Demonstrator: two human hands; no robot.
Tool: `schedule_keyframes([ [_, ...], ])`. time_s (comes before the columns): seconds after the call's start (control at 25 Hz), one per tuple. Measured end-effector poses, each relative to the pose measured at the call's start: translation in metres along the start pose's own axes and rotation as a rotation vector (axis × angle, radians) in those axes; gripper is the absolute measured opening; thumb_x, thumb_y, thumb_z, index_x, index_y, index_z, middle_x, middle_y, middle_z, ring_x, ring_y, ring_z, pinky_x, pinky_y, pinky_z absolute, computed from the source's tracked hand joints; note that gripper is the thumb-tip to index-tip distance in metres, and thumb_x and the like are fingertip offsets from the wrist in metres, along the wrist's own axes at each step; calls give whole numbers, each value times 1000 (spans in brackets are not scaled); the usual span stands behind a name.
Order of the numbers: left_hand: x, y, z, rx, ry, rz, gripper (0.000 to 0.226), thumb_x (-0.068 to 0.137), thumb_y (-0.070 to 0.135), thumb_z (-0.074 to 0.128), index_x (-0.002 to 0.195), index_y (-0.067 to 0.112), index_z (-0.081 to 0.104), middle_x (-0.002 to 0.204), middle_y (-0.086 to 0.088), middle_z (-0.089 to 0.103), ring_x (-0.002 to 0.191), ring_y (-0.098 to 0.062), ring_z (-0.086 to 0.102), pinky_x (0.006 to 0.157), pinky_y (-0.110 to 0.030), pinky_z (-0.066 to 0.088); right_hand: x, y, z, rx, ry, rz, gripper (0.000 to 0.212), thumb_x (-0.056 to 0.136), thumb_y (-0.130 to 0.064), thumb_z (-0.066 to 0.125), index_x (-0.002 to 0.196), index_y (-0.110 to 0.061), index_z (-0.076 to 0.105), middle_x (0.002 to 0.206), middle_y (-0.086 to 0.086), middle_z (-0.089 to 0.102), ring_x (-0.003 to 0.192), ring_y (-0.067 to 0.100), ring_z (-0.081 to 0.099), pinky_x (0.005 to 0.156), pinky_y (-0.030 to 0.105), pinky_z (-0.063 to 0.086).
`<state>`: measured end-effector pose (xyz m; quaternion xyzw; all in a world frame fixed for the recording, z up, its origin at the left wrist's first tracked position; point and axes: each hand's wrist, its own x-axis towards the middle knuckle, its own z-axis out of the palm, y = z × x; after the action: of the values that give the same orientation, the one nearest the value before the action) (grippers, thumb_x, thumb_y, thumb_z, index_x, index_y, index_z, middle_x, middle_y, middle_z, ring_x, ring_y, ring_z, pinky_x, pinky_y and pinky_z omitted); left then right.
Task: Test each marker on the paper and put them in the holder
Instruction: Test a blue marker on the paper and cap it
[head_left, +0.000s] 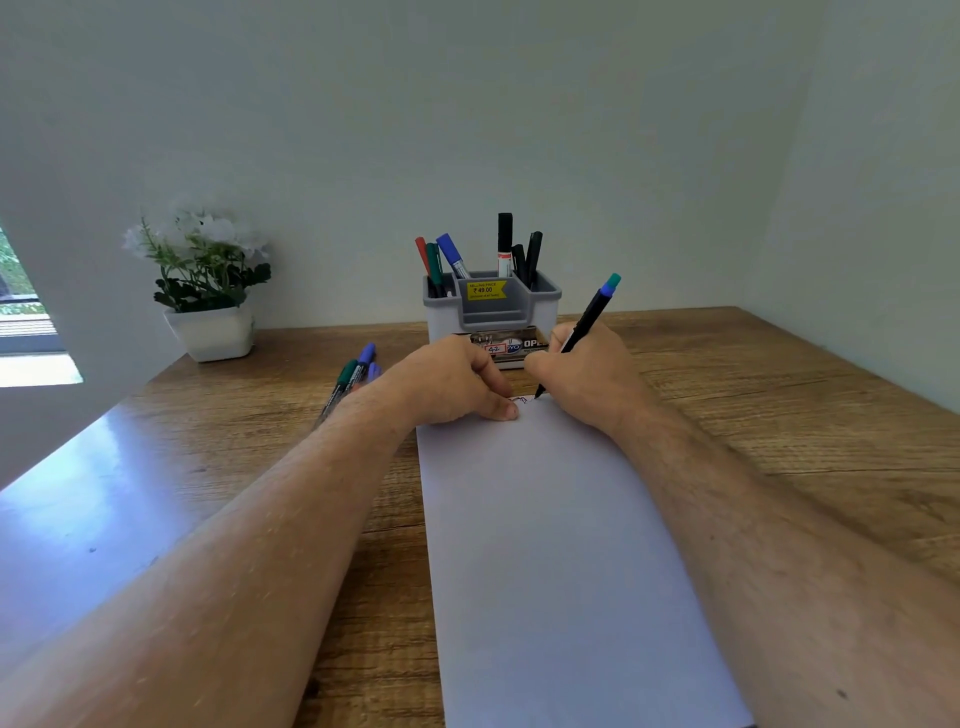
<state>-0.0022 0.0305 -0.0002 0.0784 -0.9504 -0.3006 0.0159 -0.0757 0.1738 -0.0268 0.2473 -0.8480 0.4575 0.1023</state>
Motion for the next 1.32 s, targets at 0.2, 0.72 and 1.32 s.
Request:
schedule_keyframes([
  [0.2,-2,2,0,-5,-9,-24,15,77,30,80,76,31,66,83,16,60,76,-1,52,61,-18,35,2,2,-1,20,-4,40,22,73,-24,65,62,-11,50,56,1,48,55,14,45,51,26,34],
  [0.72,-7,13,-18,-908,413,-16,42,87,-1,33,94,13,72,67,-2,49,52,-10,39,58,-22,40,3,-16,-11,801,-155,129,25,86,-6,62,68,-19,52,58,8,59,37,15,40,38,19,29],
  [1.32,2,-3,-17,-1320,587,-43,9,85,13,73,93,8,73,78,-6,76,63,-9,69,56,-18,55,-3,-27,-17,1117,-209,205,28,89,-17,44,101,-5,67,86,17,75,53,18,66,41,20,44],
])
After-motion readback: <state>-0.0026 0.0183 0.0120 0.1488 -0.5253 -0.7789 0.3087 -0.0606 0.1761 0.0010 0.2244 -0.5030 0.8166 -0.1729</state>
